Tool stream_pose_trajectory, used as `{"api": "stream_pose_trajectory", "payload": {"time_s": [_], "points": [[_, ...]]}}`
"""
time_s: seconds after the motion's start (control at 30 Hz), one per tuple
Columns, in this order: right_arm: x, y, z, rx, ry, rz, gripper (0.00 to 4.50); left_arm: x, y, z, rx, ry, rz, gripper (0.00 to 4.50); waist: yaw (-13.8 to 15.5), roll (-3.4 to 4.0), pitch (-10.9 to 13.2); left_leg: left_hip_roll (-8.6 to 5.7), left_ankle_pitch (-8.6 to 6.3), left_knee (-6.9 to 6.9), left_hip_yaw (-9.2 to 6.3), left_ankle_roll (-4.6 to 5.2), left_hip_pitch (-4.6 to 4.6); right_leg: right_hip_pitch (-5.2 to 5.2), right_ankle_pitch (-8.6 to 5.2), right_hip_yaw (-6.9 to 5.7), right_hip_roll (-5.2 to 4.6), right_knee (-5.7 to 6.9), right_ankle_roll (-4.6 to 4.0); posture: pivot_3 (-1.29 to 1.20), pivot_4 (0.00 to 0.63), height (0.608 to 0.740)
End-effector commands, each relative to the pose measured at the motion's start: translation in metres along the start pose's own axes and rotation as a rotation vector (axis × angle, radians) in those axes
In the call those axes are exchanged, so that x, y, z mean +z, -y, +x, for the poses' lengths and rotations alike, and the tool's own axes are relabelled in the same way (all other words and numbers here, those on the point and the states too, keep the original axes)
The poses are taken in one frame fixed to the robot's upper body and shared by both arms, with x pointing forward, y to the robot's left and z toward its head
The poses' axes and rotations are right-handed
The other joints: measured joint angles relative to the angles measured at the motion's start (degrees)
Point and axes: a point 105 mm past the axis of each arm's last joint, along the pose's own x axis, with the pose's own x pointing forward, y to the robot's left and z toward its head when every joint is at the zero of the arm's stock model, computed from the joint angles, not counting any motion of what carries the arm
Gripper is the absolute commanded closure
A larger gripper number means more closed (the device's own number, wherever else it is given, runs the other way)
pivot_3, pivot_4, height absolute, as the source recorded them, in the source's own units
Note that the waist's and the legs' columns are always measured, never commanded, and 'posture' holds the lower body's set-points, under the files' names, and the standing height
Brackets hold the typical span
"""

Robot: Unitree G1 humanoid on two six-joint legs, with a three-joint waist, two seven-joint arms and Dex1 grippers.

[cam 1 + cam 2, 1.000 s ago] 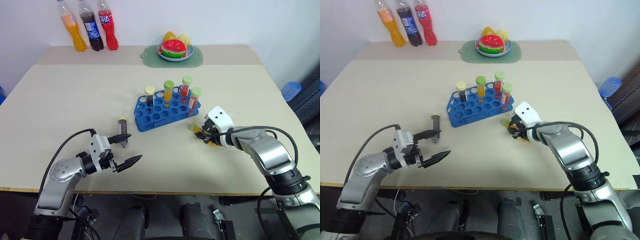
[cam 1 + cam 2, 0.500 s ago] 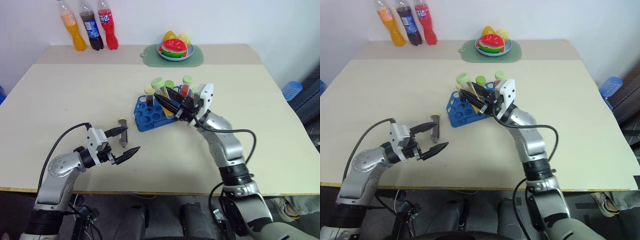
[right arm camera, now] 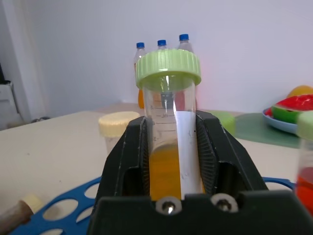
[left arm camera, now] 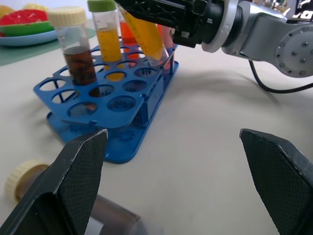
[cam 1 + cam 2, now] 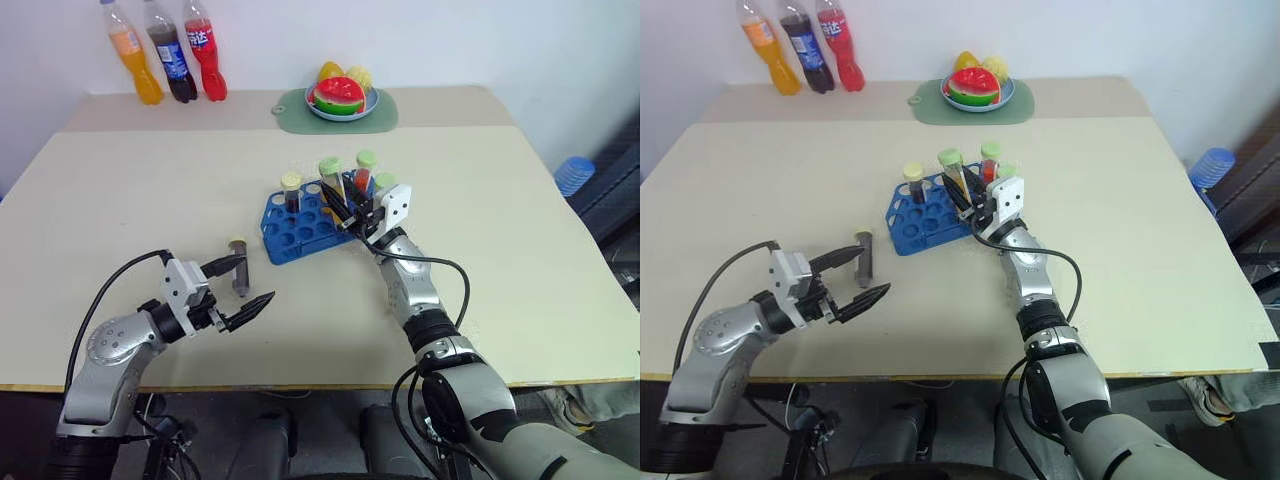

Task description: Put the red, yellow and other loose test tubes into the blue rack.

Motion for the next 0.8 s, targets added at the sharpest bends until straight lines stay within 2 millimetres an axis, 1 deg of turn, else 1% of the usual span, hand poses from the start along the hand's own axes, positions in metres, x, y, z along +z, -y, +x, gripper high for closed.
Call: {"api": "stream_pose_trajectory", "payload": {"time_s": [0.03, 0.13, 0.37, 0.57, 0.67, 0.8], "points": [[0.000, -0.001, 0.003, -0.009, 0.016, 0.007, 3.63, 0.012, -0.003, -0.005, 0.015, 0.031, 0.038, 0.00, 0.0, 0.01, 0.0, 0.01, 0.00, 0.00, 0.00, 0.00, 0.00, 0.00, 0.00, 0.00, 0.01, 0.00, 0.00, 0.00, 0.150, 0.740], [-0.005, 0.001, 0.004, -0.046, 0.011, 0.038, 3.63, 0.011, -0.004, -0.005, 0.020, 0.031, 0.039, 0.00, 0.0, 0.01, 0.0, 0.01, 0.00, -0.01, 0.00, 0.00, 0.02, 0.01, 0.00, 0.00, 0.02, 0.00, 0.00, 0.00, 0.150, 0.740], [-0.012, -0.006, 0.012, -0.054, -0.003, 0.055, 3.63, 0.010, -0.004, -0.003, 0.017, 0.035, 0.039, 0.00, -0.1, 0.02, 0.0, 0.01, 0.00, -0.01, 0.00, -0.01, 0.03, 0.00, 0.00, 0.00, 0.02, 0.01, -0.01, 0.00, 0.150, 0.740], [-0.022, -0.002, 0.007, -0.076, -0.037, 0.056, 3.63, 0.008, -0.005, -0.006, 0.021, 0.033, 0.037, 0.00, -0.1, 0.03, 0.0, 0.01, 0.01, -0.01, 0.00, -0.01, 0.04, 0.02, 0.00, 0.00, 0.02, 0.01, -0.01, 0.00, 0.150, 0.740], [-0.024, 0.000, 0.003, -0.072, -0.041, 0.053, 3.63, 0.007, -0.005, -0.008, 0.028, 0.035, 0.032, 0.00, -0.1, 0.03, 0.0, 0.01, 0.01, -0.02, 0.00, -0.01, 0.06, 0.03, 0.00, 0.00, 0.02, 0.01, -0.01, 0.00, 0.150, 0.740], [-0.025, -0.004, 0.000, -0.044, -0.030, 0.062, 3.63, 0.005, -0.003, -0.008, 0.031, 0.037, 0.027, 0.00, -0.1, 0.02, 0.0, 0.01, 0.00, -0.01, 0.00, -0.01, 0.06, 0.05, 0.00, 0.00, 0.01, 0.01, -0.01, 0.00, 0.150, 0.740]]}}
